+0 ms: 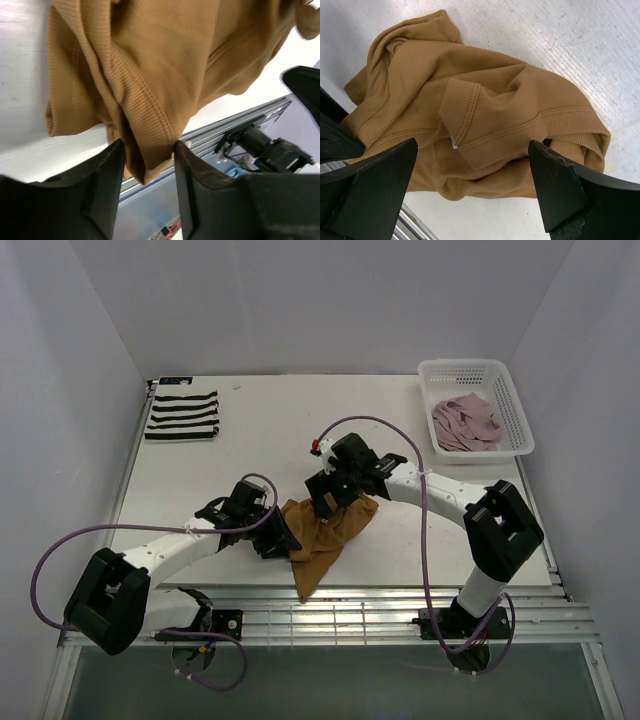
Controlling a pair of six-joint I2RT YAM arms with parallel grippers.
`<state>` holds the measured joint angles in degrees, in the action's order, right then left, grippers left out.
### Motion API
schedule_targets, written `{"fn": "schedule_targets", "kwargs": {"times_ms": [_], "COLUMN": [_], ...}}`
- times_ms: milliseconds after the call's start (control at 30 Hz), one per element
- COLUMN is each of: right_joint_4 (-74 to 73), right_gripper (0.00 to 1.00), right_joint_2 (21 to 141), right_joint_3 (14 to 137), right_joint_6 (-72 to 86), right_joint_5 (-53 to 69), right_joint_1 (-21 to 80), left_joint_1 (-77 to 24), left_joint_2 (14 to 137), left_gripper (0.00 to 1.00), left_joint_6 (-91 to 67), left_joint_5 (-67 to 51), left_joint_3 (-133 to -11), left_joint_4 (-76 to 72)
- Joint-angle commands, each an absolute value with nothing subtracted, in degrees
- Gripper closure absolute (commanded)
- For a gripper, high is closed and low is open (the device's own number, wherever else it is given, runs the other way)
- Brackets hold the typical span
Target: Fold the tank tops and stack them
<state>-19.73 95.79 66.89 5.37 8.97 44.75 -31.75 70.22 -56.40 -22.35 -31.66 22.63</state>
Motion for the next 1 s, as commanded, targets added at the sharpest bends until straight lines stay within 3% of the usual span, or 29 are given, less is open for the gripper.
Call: {"fn": "schedule_targets", "kwargs": {"times_ms": [0,67,267,300,333,400,433,633,800,867,967], "right_joint_4": [-20.1,-19.8,-19.2,-19.0,-18.5,-18.5,-18.5,-18.8,-17.4,-17.6,-18.5], "right_gripper": [0.02,0.00,0.31,0.35,0.52,0.73,0.92,0.92,0.91,0.82,0.50], "right_joint_2": [96.9,97.2,98.3,98.2,97.8,97.1,95.9,87.2,85.4,86.3,88.9], "right_joint_3": [69.9,69.4,68.8,68.7,68.6,68.3,68.1,63.6,61.7,62.4,64.4], "right_joint_6": [3.5,3.3,3.7,3.7,3.8,4.1,4.3,4.3,-3.2,-8.3,-12.0], "right_joint_5": [9.1,9.3,9.3,9.5,9.6,9.5,8.9,4.9,10.0,6.2,2.4], "right_joint_1": [45.1,45.5,45.6,45.6,45.6,45.5,45.5,45.5,46.5,48.5,49.7], "left_joint_1": [-32.2,-32.2,-33.4,-33.6,-33.7,-33.7,-33.8,-33.8,-33.8,-33.8,-33.8], "left_joint_2": [69.2,68.6,68.2,68.1,67.9,67.2,66.5,59.6,59.2,59.7,60.2], "left_gripper": [0.51,0.60,0.83,0.98,1.00,1.00,1.00,1.00,1.00,1.00,1.00], "left_joint_6": [-56.6,-56.7,-57.0,-57.0,-57.1,-57.2,-57.4,-58.4,-59.4,-59.5,-59.6], "left_joint_5": [-22.1,-22.7,-24.5,-24.5,-24.5,-24.6,-24.3,-21.6,-20.7,-19.6,-18.5], "left_joint_3": [-33.5,-32.4,-30.1,-29.8,-29.8,-30.1,-30.2,-31.7,-32.0,-32.4,-33.5], "left_joint_4": [20.0,19.3,17.8,17.7,17.4,17.1,17.0,17.4,18.1,18.8,20.2]}}
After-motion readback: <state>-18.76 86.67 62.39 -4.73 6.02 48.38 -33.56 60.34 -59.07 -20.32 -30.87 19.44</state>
